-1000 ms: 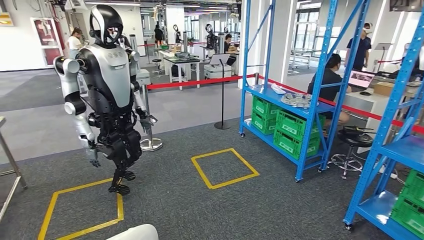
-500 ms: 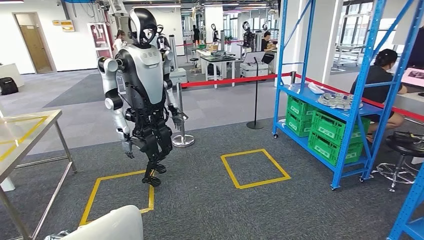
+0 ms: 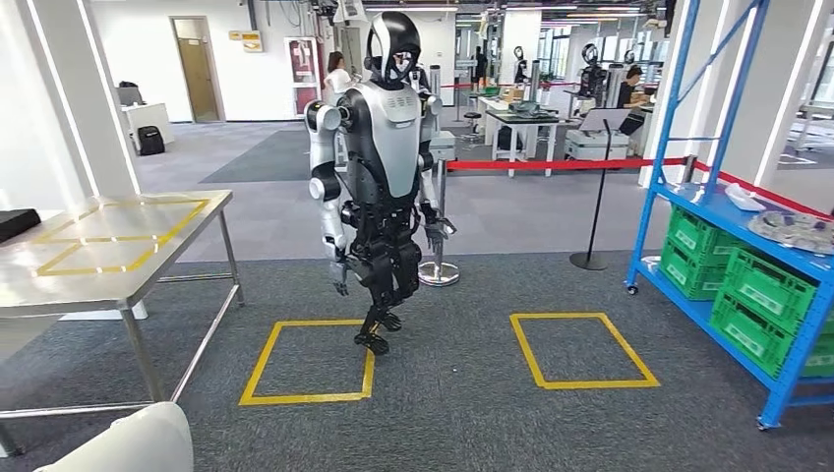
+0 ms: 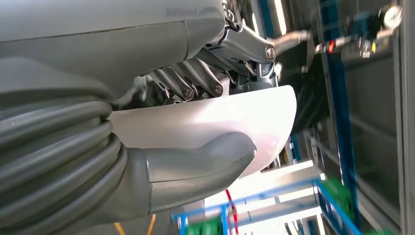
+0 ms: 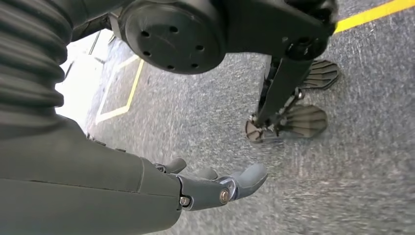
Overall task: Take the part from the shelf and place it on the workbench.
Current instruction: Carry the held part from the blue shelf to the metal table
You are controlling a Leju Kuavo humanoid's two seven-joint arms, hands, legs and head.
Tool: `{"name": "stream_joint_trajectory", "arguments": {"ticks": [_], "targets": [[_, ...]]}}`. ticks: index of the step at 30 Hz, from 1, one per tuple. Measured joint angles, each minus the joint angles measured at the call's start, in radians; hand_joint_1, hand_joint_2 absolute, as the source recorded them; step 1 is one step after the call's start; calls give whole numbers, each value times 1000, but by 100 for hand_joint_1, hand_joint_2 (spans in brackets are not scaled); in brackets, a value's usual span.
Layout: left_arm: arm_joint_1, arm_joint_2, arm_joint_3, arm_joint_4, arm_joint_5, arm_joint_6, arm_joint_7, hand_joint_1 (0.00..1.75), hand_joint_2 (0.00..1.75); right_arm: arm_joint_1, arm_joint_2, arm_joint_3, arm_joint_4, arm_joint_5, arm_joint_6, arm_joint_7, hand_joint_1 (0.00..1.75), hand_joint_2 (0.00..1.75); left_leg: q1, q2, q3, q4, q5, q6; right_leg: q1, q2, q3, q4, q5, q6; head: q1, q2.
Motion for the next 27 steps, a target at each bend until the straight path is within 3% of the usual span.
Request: {"name": "stream_joint_trajectory", "arguments": {"ticks": [2,4,5,7,9,11,13,14,16,18,19,20,25,27], "targets": [[4,-1,14,-11,0,0,0,175,175,-1,0,0,0,0,0,0,0,175,6,-31,-4,13,-5,-14,-8,34,59,-130,61,7,1,0],[7,-2,23,-21,0,0,0,175,175,-3,1,0,0,0,0,-2,0,175,8,-55,-12,21,-8,-31,-10,60,92,-201,80,3,1,0],[8,-3,28,-26,0,0,0,175,175,-4,1,0,0,0,1,-3,0,175,8,-66,-17,19,-6,-39,-7,60,93,-205,76,-4,0,0],[12,-5,45,-35,0,0,0,175,175,-7,1,0,0,2,2,-11,0,175,12,-75,-23,14,-1,-52,-6,36,96,-209,82,-23,-1,0],[14,-12,71,-49,1,-2,-1,175,175,-8,1,-1,0,3,3,-19,0,175,9,-30,-43,53,-28,-58,-6,13,99,-217,88,-39,-5,0],[18,-27,99,-67,2,-8,-1,175,175,-6,1,-1,0,6,3,-19,0,175,6,34,-95,167,-95,-60,-2,-11,97,-221,90,-47,-8,0],[27,-43,123,-80,3,-17,-1,175,175,-4,1,-1,0,8,3,-17,0,175,6,55,-142,276,-140,-60,3,-39,95,-221,89,-50,-8,0],[32,-49,133,-84,4,-20,-1,175,175,-4,1,-2,0,9,3,-17,0,175,6,59,-144,286,-136,-58,5,-54,96,-221,88,-51,-8,0],[35,-54,150,-86,9,-23,-1,175,175,-7,1,-2,0,10,3,-19,0,175,2,75,-91,195,-82,-50,8,-82,100,-221,84,-51,-9,0],[34,-56,163,-85,18,-20,0,175,175,-10,1,-2,0,10,2,-19,0,175,-9,120,-21,64,-34,-35,11,-106,107,-220,79,-46,-9,0],[33,-57,167,-85,22,-16,0,175,175,-11,1,-2,0,10,1,-19,0,175,-14,137,-1,26,-24,-29,13,-115,109,-220,77,-43,-9,0],[33,-57,169,-84,25,-14,0,175,175,-12,2,-2,0,10,0,-18,0,175,-18,146,6,11,-23,-25,14,-120,111,-220,75,-40,-8,0],[33,-57,169,-84,27,-11,0,175,175,-13,2,-2,0,10,0,-18,0,175,-19,141,5,11,-22,-23,15,-125,111,-220,75,-38,-8,0],[33,-58,174,-81,33,-6,0,175,175,-14,2,-2,0,10,-4,-15,0,175,-19,123,1,9,-20,-18,15,-141,116,-223,73,-31,-8,0]]}}
